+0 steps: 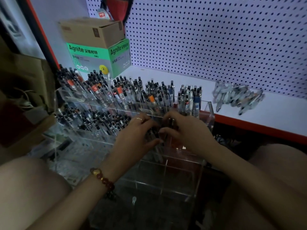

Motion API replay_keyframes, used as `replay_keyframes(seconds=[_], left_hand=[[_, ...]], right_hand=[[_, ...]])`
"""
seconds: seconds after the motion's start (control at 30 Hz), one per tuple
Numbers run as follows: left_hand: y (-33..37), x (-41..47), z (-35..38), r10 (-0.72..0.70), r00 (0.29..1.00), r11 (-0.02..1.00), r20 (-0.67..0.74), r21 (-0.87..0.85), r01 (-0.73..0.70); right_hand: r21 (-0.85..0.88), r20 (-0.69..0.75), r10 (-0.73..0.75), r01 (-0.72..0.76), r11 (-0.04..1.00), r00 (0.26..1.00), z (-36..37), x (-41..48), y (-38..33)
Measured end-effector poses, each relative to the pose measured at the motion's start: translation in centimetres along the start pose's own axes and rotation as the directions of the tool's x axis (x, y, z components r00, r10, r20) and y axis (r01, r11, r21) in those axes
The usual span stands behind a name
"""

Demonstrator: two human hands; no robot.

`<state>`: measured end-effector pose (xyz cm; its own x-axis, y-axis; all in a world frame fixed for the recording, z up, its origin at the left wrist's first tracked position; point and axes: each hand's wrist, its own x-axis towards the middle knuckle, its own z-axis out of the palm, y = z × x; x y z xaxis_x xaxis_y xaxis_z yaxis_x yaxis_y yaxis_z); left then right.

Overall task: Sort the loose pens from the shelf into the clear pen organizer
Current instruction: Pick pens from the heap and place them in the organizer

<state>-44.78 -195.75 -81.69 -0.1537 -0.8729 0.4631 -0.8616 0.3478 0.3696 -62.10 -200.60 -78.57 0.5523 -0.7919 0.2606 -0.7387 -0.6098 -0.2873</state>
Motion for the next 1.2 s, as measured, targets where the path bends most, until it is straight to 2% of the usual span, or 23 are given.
replay_keyframes(seconds=[0.07,0.13,0.33,0.53,0.73,0.97,1.07,1.2], left_hand=[[0.0,0.0,0.1,-0.014,1.000,1.000,-0.021,-0.013,0.014],[-0.1,0.2,0.3,-0.041,0.999,0.998,-0.034,-0.045,0.039],[0.3,0.5,0.5,-0.078,0.993,0.994,-0.090,-0.085,0.070],[0.3,0.9,0.3,0.022,0.973,0.993,-0.231,-0.108,-0.049],[0.0,0.7,0.1,-0.015,0.985,0.980,-0.169,-0.196,-0.019],[0.6,0.2,0.2,0.034,0.979,0.996,-0.200,-0.070,-0.049],[0.7,0.2,0.8,0.080,0.989,0.996,-0.123,-0.035,-0.085],[0.2,0.4,1.4,0.071,0.996,0.997,-0.061,0.001,-0.071]], right_hand=[[0.036,0.031,-0.008,0.007,0.999,0.999,0.3,0.0,0.3],[-0.008,0.068,-0.015,0.016,1.000,0.998,0.9,0.0,0.4],[-0.168,-0.031,-0.088,0.081,0.982,0.996,1.4,-0.1,0.3],[-0.198,-0.001,-0.127,0.125,0.972,0.992,1.5,0.2,0.0],[-0.191,-0.019,-0.107,0.102,0.976,0.994,0.9,0.2,0.2],[-0.144,0.009,-0.108,0.109,0.984,0.994,1.3,-0.2,0.0],[-0.074,-0.101,-0.119,0.112,0.991,0.988,0.9,-0.5,-0.1],[-0.023,-0.408,-0.231,0.243,0.970,0.883,0.2,-0.3,1.0]])
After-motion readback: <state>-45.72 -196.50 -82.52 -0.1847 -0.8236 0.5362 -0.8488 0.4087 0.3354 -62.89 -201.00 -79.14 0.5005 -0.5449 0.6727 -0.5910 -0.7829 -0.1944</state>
